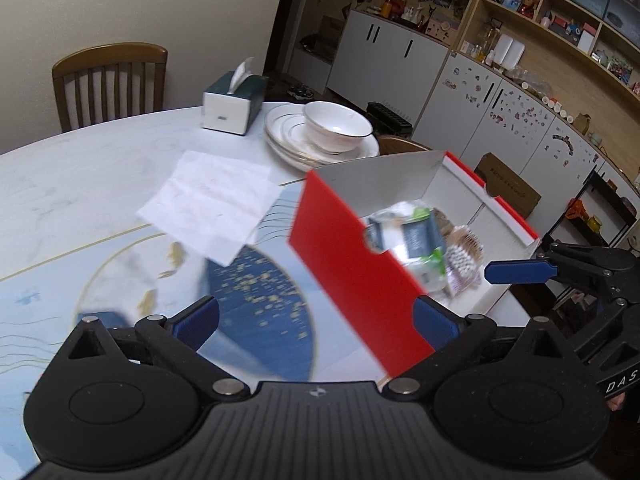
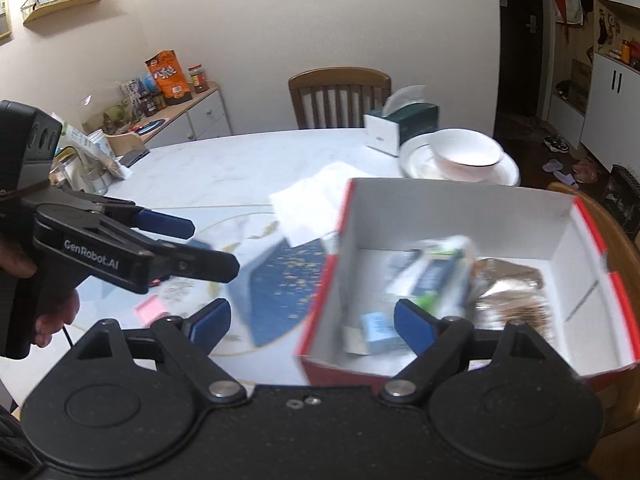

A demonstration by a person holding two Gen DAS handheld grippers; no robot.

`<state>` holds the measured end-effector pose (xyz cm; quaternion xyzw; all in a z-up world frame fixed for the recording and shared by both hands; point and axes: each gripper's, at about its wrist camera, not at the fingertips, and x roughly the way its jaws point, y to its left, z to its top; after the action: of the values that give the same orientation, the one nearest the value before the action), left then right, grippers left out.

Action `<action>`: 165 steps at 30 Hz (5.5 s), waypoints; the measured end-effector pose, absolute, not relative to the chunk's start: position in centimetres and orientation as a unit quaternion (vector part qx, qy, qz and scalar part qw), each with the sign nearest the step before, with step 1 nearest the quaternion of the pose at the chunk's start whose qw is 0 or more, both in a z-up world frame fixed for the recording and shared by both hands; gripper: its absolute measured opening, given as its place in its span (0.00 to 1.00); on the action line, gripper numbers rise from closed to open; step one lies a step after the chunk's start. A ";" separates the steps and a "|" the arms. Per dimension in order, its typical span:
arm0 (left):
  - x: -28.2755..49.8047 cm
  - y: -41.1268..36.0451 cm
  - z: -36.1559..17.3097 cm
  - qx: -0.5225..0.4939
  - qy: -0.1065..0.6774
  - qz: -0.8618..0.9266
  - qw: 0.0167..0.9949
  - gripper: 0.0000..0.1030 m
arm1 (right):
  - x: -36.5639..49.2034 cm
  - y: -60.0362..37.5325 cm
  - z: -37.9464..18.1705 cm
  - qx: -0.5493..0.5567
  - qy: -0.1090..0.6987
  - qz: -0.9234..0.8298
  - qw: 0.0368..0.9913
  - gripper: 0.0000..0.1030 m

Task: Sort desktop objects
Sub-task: 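Withdraw both open tools from the box back over the table, then grasp the pink binder clip with the left tool while the right tool grasps the pink ribbed pad, then carry the binder clip with the left tool while the right tool carries the pink pad to the box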

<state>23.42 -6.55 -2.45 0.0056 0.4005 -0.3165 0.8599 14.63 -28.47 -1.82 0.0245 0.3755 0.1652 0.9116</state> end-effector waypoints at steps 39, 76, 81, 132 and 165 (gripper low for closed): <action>27.4 10.7 -8.0 0.108 0.391 -0.299 0.864 1.00 | 19.1 -3.9 -11.3 -0.001 0.457 0.126 0.881 0.86; 27.5 10.1 -13.2 0.202 0.385 -0.340 0.834 0.98 | 18.9 -4.9 -12.9 -0.083 0.461 0.171 0.867 0.67; 27.6 9.5 -13.4 0.202 0.385 -0.347 0.831 0.84 | 18.9 -4.6 -12.8 -0.088 0.460 0.182 0.865 0.60; 20.7 -2.5 -5.5 0.131 0.403 -0.297 0.856 0.50 | 16.7 -19.2 -5.4 0.001 0.408 0.187 0.893 0.42; 18.8 -23.0 -0.5 0.170 0.330 -0.364 0.854 0.50 | 15.5 -39.4 -2.0 0.041 0.353 0.110 0.928 0.42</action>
<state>18.82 -22.95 -0.46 0.1700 0.3296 -0.3644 0.8542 15.53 -39.43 -2.04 0.0413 0.3533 0.1100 0.9281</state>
